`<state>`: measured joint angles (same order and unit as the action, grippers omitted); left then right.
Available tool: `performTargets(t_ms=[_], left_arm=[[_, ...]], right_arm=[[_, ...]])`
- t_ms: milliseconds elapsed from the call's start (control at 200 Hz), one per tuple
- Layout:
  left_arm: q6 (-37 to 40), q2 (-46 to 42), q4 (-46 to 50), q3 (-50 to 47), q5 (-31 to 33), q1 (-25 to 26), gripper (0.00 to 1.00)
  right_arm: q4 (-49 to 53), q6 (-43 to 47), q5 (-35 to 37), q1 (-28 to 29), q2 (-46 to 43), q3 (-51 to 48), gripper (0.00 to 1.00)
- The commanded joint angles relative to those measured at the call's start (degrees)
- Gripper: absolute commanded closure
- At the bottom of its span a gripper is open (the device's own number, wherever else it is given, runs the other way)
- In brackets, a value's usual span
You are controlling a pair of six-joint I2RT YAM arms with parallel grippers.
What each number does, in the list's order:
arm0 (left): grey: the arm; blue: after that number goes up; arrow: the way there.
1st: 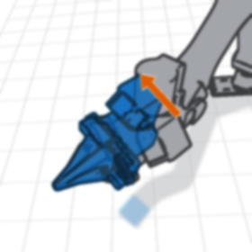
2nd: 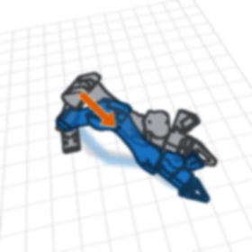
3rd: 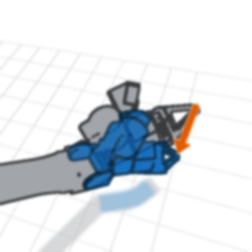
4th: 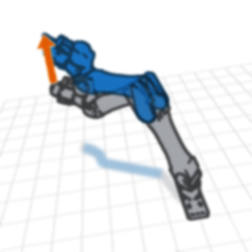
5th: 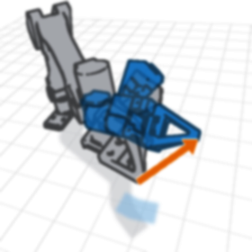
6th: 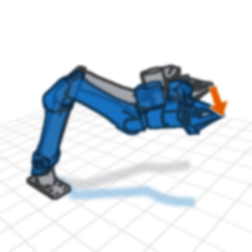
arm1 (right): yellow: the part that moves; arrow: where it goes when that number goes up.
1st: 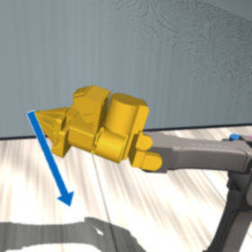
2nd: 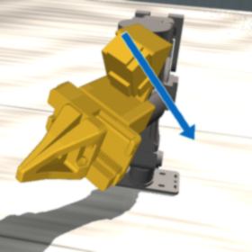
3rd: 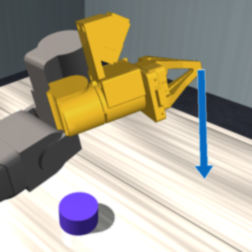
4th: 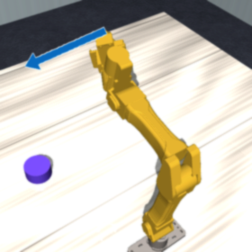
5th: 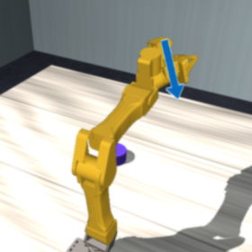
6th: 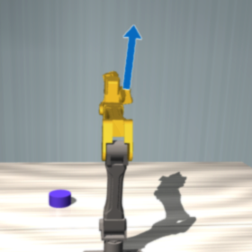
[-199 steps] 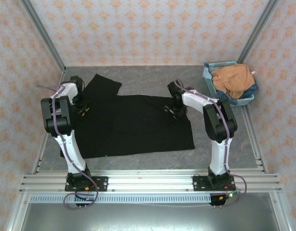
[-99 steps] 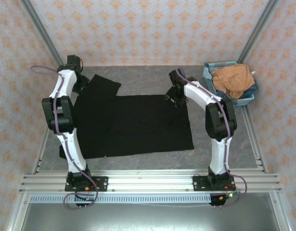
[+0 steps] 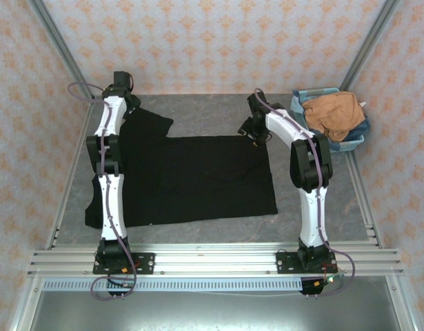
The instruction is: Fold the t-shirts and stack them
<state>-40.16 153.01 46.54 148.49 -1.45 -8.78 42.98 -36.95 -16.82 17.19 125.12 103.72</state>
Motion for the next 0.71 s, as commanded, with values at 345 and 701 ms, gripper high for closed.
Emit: performTargets(t_ms=[345, 701], left_arm=[[-3.51, 11.28, -2.71, 11.52, -0.17, 0.36, 0.41], [-0.01, 11.96, 11.18, 10.64, -5.20, 3.58, 0.40]], right_arm=[[-2.23, -1.80, -2.91, -0.28, -9.25, -8.57, 0.39], [-2.14, -1.55, -4.74, -0.77, -5.27, -3.35, 0.39]])
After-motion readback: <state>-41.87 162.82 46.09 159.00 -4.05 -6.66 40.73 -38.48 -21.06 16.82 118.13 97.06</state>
